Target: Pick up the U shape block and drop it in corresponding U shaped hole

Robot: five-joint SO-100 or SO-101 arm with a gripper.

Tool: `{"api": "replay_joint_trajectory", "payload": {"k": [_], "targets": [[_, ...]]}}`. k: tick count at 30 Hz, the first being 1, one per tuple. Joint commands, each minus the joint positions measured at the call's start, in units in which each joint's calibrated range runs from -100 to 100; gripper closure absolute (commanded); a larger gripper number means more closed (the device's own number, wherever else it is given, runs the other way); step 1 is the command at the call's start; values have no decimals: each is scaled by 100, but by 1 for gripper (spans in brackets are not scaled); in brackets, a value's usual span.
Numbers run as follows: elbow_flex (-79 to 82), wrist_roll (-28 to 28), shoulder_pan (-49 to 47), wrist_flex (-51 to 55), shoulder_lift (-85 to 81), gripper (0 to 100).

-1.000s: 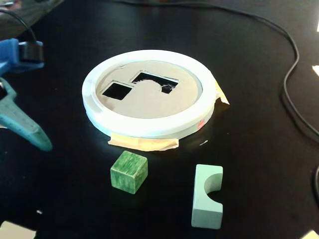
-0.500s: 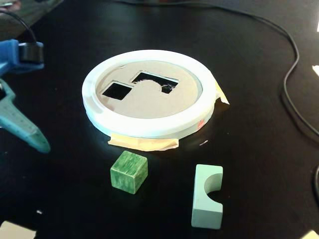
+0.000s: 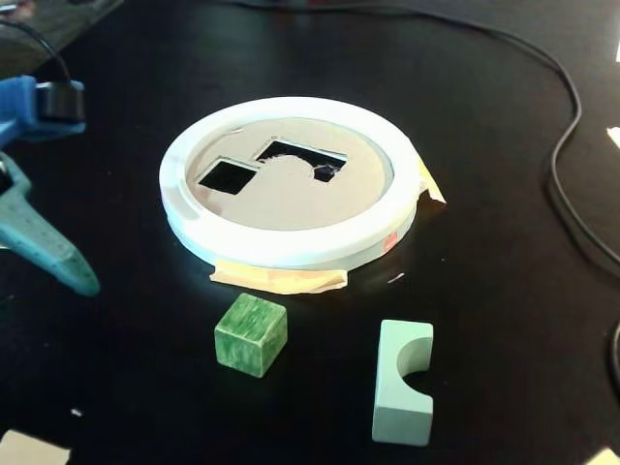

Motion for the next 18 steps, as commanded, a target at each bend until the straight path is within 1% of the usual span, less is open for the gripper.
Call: {"api": "replay_joint_trajectory", "payload": {"k": [1,12,18], "targets": [[8,0,95,-64,46,0],[-92,-59,107,-124,37,0],[-575,-63,95,-1118,46,0]]}}
